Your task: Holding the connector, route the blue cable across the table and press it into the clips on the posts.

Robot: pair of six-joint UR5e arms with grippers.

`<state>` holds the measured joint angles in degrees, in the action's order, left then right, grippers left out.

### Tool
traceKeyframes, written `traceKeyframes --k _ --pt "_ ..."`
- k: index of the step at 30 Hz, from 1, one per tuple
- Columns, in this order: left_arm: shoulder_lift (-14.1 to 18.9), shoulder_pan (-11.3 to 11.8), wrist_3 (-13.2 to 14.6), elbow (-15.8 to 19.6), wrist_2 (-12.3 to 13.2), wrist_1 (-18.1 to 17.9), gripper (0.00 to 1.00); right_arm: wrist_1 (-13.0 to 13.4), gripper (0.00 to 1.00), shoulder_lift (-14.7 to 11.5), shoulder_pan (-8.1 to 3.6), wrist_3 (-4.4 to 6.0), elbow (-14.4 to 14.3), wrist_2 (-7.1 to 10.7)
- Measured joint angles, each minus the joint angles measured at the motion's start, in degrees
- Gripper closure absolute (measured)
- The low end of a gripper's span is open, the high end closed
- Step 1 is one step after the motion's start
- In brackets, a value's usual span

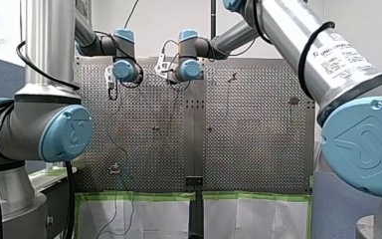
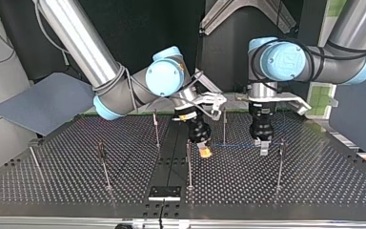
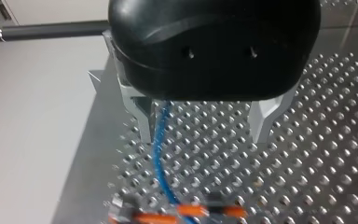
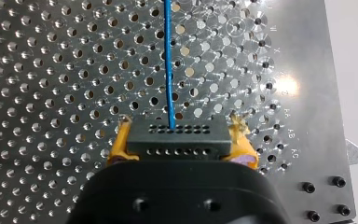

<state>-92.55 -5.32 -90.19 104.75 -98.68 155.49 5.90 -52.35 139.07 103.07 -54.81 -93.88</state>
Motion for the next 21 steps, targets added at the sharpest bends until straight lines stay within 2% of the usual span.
traceKeyframes --k 4,10,11,12,14,15,16,17,18,20,21 --pt "-1.5 -0.1 -0.1 -0.4 -0.9 -1.1 0.02 0.0 1.0 0.0 0.0 0.01 0.0 0.0" --pt "-1.9 0.0 -0.5 -0.4 -1.3 -1.7 0.02 0.0 1.0 0.0 0.0 0.04 0.0 0.03" --pt "-1.9 0.1 -0.7 -0.4 -1.3 -1.7 0.2 0.0 1.0 0.0 0.0 0.04 0.0 0.04" --pt "-1.9 0.1 -0.8 -0.4 -1.4 -1.7 0.2 0.0 1.0 0.0 -0.02 0.06 0.0 0.06" --pt "-1.9 0.0 -1.0 -0.4 -1.4 -1.7 0.43 0.0 1.0 0.0 -0.02 0.11 0.0 0.07" --pt "-1.9 0.0 -1.1 -0.4 -1.4 -1.7 0.43 0.0 1.0 0.0 -0.03 0.15 0.0 0.07" --pt "-1.9 0.0 -1.2 -0.4 -1.4 -1.8 0.6 0.0 1.0 0.0 -0.04 0.17 0.0 0.07" --pt "-1.9 -0.1 -1.2 -0.4 -1.4 -1.8 0.7 0.0 1.0 0.0 -0.05 0.18 0.0 0.08" --pt "-1.9 -0.1 -1.3 -0.4 -1.5 -1.8 0.7 0.0 1.0 0.0 -0.06 0.19 0.0 0.08" --pt "-1.9 -0.1 -1.5 -0.4 -1.6 -1.8 0.93 0.0 1.0 0.0 -0.06 0.2 0.0 0.08" --pt "-1.9 -0.1 -1.6 -0.4 -1.7 -1.8 0.93 0.0 1.0 0.0 -0.07 0.2 0.0 0.09"
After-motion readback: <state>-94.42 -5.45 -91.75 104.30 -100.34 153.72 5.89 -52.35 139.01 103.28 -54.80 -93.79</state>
